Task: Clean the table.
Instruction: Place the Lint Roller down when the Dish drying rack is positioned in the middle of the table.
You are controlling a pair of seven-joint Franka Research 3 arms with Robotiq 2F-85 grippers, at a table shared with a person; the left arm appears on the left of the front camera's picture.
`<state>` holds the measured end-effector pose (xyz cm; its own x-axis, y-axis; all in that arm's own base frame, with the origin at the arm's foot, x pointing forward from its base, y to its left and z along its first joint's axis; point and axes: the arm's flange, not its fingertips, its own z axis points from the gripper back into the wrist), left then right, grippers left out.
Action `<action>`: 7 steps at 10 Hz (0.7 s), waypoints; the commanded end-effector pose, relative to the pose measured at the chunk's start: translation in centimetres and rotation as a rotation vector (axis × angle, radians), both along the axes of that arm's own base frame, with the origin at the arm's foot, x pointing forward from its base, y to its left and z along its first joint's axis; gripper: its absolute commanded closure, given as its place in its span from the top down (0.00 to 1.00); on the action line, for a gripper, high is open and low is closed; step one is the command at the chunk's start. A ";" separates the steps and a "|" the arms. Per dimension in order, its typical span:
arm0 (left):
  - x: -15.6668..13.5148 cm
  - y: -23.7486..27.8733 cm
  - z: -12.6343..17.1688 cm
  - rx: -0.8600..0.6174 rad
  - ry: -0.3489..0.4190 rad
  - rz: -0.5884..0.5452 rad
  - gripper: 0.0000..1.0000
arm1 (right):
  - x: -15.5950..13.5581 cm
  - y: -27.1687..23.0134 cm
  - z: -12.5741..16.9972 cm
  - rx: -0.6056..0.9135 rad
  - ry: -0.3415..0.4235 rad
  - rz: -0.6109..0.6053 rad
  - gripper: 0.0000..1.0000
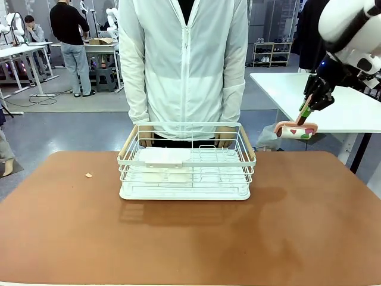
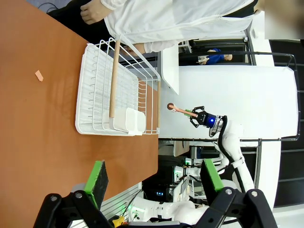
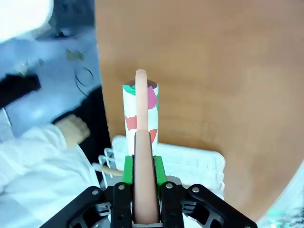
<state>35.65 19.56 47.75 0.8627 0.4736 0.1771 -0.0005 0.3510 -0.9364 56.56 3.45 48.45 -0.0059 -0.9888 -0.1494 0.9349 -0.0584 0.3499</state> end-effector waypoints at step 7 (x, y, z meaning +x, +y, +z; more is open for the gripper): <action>-0.2 0.2 0.2 -0.019 -0.018 -0.006 1.00 | -1.4 -0.1 -6.5 -0.100 0.026 -0.069 0.21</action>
